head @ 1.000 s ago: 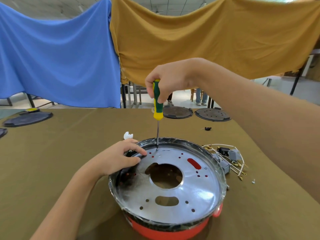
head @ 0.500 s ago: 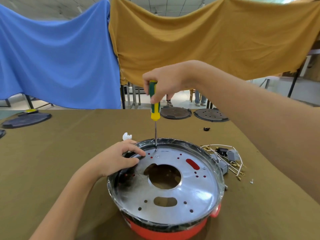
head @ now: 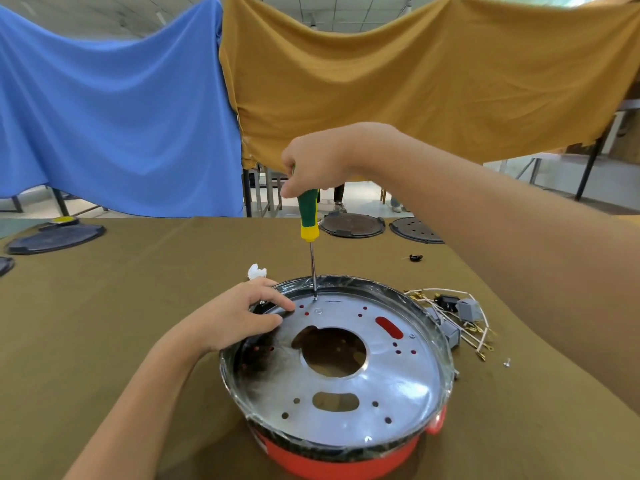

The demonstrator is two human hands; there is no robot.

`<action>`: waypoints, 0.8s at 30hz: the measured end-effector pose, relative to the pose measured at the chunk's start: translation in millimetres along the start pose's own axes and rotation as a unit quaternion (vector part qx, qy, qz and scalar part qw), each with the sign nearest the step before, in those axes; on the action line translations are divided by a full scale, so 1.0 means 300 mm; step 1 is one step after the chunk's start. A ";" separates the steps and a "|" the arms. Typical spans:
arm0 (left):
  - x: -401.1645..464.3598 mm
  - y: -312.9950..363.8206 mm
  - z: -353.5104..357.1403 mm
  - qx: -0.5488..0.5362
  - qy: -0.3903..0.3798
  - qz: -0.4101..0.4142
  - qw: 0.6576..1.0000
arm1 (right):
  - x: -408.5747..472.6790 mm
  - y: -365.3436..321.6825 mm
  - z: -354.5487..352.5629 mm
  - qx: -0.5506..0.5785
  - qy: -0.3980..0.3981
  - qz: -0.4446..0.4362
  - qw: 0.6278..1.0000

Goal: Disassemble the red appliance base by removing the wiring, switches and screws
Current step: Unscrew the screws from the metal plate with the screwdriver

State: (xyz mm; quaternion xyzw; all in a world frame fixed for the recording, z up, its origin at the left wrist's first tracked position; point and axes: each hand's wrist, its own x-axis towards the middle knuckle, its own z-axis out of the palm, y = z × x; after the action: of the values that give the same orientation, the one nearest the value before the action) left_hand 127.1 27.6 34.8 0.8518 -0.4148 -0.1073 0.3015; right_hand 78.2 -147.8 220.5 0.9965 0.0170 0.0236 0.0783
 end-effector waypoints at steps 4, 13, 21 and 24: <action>-0.001 0.002 0.001 0.007 -0.002 -0.002 1.000 | -0.044 0.011 -0.034 0.129 -0.045 -0.027 0.990; 0.003 0.004 -0.001 0.005 -0.007 -0.005 1.000 | -0.036 0.023 0.002 -0.087 -0.028 0.098 0.991; -0.002 0.008 0.001 -0.002 -0.002 -0.006 1.000 | -0.044 0.075 -0.001 0.217 -0.053 -0.064 0.973; -0.002 0.008 0.000 -0.005 -0.001 -0.006 1.000 | -0.030 0.067 0.013 0.222 -0.037 -0.049 0.973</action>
State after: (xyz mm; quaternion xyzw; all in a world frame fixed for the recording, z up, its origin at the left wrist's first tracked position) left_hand 125.1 26.8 36.2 0.8525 -0.4096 -0.1116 0.3049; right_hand 70.2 -168.5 219.2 0.9871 0.0681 -0.0221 -0.1431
